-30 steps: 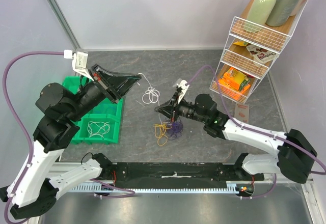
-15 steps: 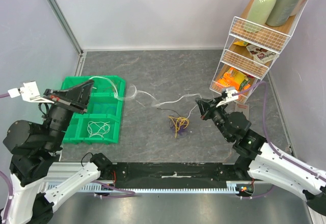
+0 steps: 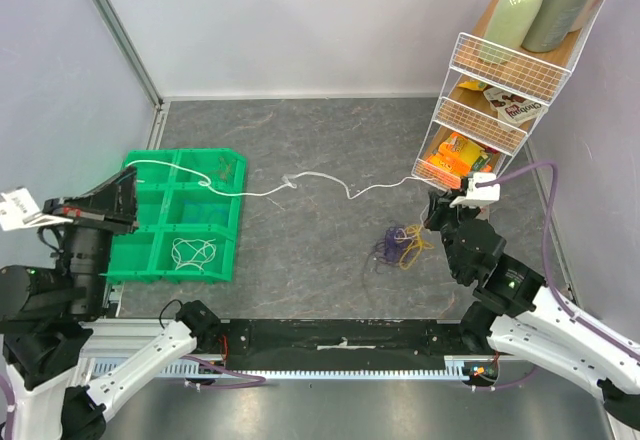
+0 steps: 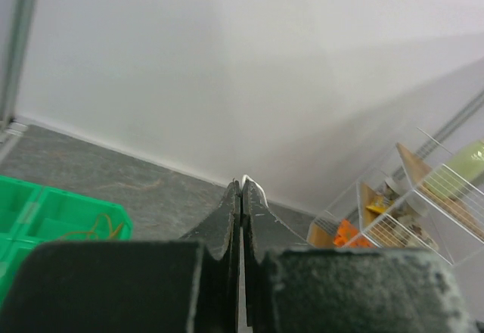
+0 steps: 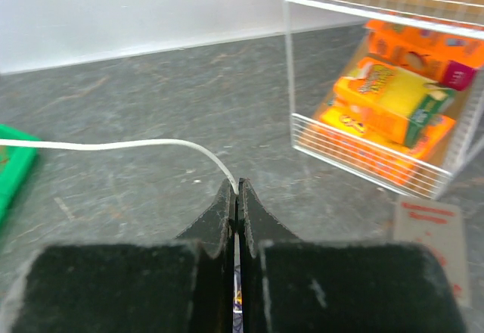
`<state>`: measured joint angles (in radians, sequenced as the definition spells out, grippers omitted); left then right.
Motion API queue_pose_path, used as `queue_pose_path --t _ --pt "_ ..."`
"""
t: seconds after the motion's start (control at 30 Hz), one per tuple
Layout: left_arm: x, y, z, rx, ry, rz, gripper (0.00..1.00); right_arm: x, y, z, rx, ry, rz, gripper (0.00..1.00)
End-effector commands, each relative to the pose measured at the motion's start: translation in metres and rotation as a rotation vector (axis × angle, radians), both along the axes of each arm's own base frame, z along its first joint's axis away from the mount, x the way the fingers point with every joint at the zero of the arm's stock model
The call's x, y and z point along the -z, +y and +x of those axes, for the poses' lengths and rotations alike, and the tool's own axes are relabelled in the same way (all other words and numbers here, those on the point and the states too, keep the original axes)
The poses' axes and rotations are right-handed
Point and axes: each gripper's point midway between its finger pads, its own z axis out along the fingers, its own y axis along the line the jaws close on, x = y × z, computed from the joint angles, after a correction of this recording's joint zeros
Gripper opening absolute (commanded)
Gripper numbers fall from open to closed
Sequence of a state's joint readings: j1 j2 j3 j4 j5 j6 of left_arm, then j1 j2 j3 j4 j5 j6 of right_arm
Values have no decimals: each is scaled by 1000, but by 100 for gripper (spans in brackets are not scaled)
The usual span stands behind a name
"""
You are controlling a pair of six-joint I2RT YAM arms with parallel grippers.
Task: Untangle the cables
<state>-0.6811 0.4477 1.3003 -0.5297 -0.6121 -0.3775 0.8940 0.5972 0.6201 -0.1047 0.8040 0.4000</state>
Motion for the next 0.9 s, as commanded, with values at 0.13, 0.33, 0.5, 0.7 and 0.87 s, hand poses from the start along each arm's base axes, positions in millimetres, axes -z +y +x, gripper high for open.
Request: queue_pose_path --t 0.13,0.33,0.5,0.7,0.87 --pt "-16 89 -42 -304 -60 -37 2 -20 -54 -9 221 -14 -40 0" --pt "-10 102 -48 -356 -47 -29 2 -35 -37 -4 151 -26 -32 0" --pt "5 56 -16 -227 40 78 2 -52 1 5 -3 -36 -56 0" --pt "104 -50 60 10 399 357 2 -49 46 15 -158 8 -132 0" --pt "214 -93 88 65 699 394 2 -31 61 16 -215 74 -170 0"
